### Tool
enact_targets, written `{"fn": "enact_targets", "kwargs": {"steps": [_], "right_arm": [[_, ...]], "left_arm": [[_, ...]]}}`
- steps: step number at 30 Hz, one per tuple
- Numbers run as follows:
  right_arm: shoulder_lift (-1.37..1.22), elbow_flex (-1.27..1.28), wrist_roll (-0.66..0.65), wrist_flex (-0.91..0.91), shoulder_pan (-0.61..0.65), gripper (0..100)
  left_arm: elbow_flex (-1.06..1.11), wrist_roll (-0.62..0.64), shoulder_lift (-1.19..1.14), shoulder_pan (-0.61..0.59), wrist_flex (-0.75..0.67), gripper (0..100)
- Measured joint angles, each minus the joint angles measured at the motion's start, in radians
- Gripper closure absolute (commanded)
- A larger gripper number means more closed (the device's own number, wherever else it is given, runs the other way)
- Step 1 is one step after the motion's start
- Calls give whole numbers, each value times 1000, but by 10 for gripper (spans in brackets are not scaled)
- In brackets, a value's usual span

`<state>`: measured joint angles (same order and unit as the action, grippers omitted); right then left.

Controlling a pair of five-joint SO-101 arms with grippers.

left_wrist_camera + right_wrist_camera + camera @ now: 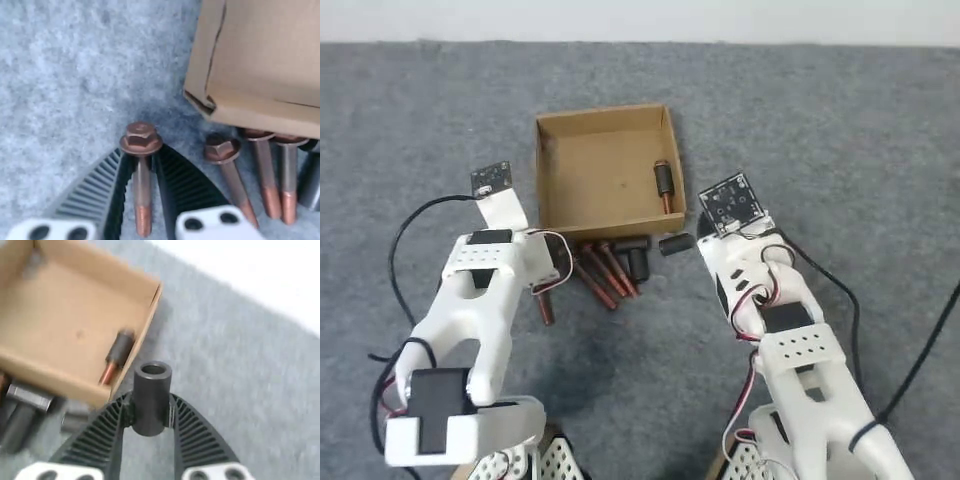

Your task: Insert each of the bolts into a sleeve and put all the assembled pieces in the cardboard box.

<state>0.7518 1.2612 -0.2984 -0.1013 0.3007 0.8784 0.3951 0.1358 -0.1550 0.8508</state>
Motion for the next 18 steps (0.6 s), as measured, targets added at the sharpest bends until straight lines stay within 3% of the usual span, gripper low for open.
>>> {"fn": "enact_targets", "kwargs": {"steps": [7,14,18], "right_arm": [[-31,0,0,175,3,992],[-307,0,5,477,40,992],[-454,-12,109,621,51,992]], "left_arm": [[0,0,0,0,0,988],[0,0,0,0,0,988],[0,0,0,0,0,988]]}}
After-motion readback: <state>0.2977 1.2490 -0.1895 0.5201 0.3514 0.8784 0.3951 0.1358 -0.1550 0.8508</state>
